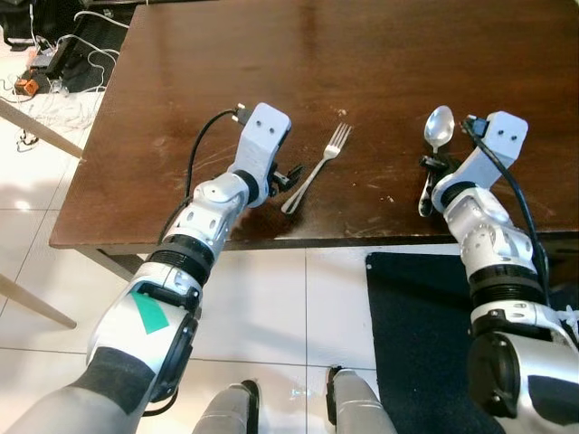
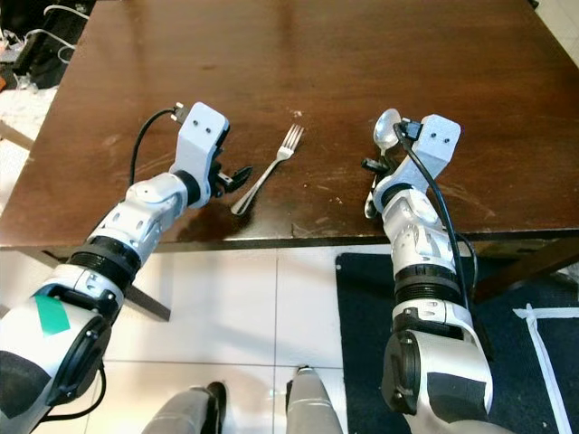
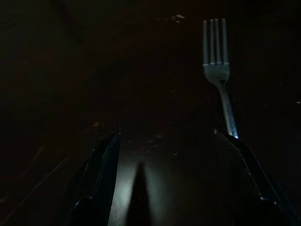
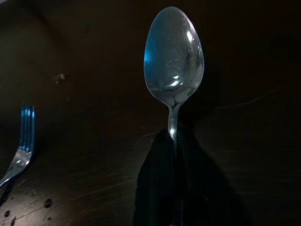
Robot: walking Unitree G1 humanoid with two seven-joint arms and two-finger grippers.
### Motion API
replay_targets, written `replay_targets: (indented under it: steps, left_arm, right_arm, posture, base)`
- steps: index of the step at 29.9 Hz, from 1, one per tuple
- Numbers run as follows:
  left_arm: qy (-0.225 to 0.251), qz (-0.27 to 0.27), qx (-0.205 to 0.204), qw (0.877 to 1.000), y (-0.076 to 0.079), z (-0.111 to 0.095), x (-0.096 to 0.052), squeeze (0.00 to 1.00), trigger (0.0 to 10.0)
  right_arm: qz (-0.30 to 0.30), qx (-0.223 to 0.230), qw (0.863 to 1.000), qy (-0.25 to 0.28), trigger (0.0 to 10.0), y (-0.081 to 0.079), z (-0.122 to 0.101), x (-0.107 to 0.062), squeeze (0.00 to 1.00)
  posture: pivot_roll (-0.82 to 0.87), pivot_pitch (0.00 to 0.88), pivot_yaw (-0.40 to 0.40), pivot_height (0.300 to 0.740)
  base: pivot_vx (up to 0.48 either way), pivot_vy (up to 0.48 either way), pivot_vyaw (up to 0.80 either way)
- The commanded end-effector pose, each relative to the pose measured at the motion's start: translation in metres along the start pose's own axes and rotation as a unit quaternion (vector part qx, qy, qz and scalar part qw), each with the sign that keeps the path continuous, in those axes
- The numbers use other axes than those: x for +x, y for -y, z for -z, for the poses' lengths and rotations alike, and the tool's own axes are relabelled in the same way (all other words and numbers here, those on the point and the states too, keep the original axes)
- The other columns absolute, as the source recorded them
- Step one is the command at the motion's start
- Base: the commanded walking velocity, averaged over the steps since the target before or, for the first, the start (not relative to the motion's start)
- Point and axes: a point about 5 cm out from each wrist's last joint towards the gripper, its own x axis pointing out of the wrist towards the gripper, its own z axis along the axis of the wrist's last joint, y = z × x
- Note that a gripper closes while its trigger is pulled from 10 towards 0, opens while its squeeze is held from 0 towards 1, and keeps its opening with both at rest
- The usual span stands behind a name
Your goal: Setting the table
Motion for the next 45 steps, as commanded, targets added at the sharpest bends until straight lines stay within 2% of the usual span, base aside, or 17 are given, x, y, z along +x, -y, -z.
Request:
replay_targets:
  steps: [1,13,20,40,44,45]
  left_arm:
    - [-0.006,0.003,0.001,1.000,0.0001,0.0045,-0.0006,0.00,10.0]
    - [-0.003,-0.001,0.001,1.000,-0.0012,0.0034,-0.0002,0.00,10.0]
    - [-0.002,0.000,-0.006,1.000,0.0006,0.0052,0.0000,0.00,10.0]
    - [0.002,0.002,0.004,1.000,0.0014,0.0057,-0.0004,0.00,10.0]
    - [0.011,0.017,-0.017,1.000,0.0044,0.0029,0.0010,0.00,10.0]
    - [0.015,0.022,-0.026,0.999,0.0049,0.0018,0.0012,1.00,10.0]
  right_arm:
    - [0.006,0.001,1.000,-0.013,10.0,0.0031,0.0069,-0.0017,0.00]
    - [0.005,-0.001,1.000,-0.014,10.0,0.0025,0.0060,-0.0019,0.00]
    - [0.002,-0.003,1.000,-0.017,10.0,0.0023,0.0062,-0.0017,0.00]
    - [0.003,-0.006,1.000,-0.021,10.0,0.0033,0.0086,-0.0034,0.00]
    - [0.003,-0.006,1.000,-0.022,10.0,0.0042,0.0093,-0.0040,0.00]
    - [0.003,-0.007,1.000,-0.022,10.0,0.0042,0.0093,-0.0041,0.00]
  posture:
    - [0.04,0.175,0.123,0.740]
    - [0.04,0.180,0.114,0.740]
    - [0.04,0.178,0.106,0.740]
    - [0.03,0.171,0.102,0.740]
    - [0.03,0.167,0.100,0.740]
    - [0.03,0.167,0.101,0.740]
  base:
    - [0.000,0.000,0.00]
    - [0.000,0.000,0.00]
    - [0.000,0.432,0.00]
    - [0.000,0.000,0.00]
    - [0.000,0.000,0.00]
    - [0.000,0.000,0.00]
